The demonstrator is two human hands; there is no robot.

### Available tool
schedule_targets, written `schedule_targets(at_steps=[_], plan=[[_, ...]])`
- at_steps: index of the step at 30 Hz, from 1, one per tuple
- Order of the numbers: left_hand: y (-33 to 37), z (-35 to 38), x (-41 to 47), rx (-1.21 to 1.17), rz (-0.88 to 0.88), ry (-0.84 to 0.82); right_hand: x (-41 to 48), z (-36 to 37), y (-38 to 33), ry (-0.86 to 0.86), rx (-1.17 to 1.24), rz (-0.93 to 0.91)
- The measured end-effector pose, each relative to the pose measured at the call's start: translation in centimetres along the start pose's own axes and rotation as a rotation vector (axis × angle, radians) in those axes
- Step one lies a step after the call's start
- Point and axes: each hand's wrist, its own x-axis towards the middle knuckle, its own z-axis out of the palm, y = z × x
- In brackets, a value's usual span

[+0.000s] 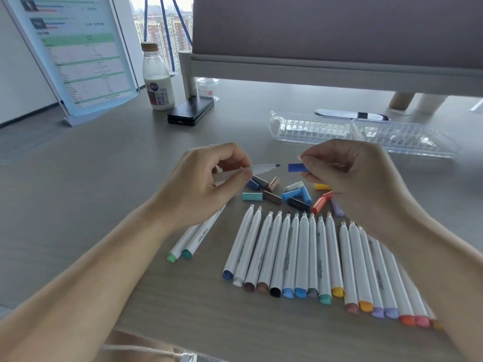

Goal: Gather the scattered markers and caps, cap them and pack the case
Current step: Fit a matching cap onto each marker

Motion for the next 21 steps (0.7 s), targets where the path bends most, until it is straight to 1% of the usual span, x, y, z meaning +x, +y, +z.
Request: schedule_targets(at_steps=[4,9,12,15,18,21], plan=[[0.4,-0.1,-0.1,-0.018,0.018,-0.023,0.0,0.2,-0.1,-0.009,0.021,0.021],[0.5,0.0,-0.1,-0.016,0.022,-0.047,-0.4,0.6,-0.3,-0.062,-0.046,-0.015],[0.6,0.0,-0.1,-0.035,0.036,-0.048,-0.6,0.9,-0.4,-0.083,-0.026,-0.025],[0.7,0.0,0.0,-0.118,0.042,-0.027,-0.6,1.0,-0.5,-0.095,0.042,-0.04],[0.8,-0.1,0.2,-0.244,0.007,0.01,-0.8,1.2,-0.6,-0.098,0.119,-0.064],[1.0,0.0,0.3,-0.27,-0.038,0.032,-1.0,1.7,-0.6,-0.103,0.105,-0.09]])
